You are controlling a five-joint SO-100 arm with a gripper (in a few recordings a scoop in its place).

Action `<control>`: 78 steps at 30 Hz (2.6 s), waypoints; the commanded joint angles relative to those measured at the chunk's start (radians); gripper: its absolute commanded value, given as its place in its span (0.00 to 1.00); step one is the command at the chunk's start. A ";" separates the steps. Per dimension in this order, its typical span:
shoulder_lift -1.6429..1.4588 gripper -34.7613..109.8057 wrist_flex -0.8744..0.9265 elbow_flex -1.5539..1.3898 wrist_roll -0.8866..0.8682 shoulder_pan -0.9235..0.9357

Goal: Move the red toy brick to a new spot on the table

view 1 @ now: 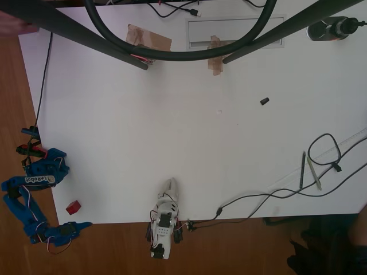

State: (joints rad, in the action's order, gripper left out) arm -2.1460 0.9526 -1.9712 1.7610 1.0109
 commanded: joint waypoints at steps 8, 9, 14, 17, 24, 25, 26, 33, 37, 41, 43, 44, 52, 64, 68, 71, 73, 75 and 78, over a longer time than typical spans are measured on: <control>-0.640 0.28 0.069 -0.525 -0.035 -0.778; -0.723 0.25 0.089 -0.607 -0.049 -0.828; -1.063 0.24 0.241 -0.890 -0.133 -0.966; -1.190 0.24 0.356 -0.992 -0.190 -1.023; -1.193 0.24 0.365 -1.083 -0.393 -1.072; -1.193 0.24 0.348 -1.097 -0.396 -1.068; -1.193 0.24 0.334 -1.112 -0.400 -1.068; -1.193 0.24 0.319 -1.155 -0.385 -1.069; -1.193 0.24 0.324 -1.161 -0.330 -1.069; -1.193 0.25 0.330 -1.166 -0.276 -1.069; -1.193 0.25 0.331 -1.169 -0.262 -1.069; -1.193 0.25 0.330 -1.177 -0.245 -1.069; -1.193 0.25 0.328 -1.187 -0.210 -1.068; -1.193 0.25 0.267 -1.249 -0.411 -1.066; -1.193 0.25 0.267 -1.249 -0.410 -1.054; -1.193 0.25 0.267 -1.249 -0.403 -1.032; -1.193 0.25 0.267 -1.249 -0.399 -1.026; -1.193 0.25 0.267 -1.249 -0.397 -1.025; -1.193 0.25 0.267 -1.249 -0.391 -1.011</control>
State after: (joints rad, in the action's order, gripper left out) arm -3.3073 1.2333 -3.1876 1.3606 -0.0169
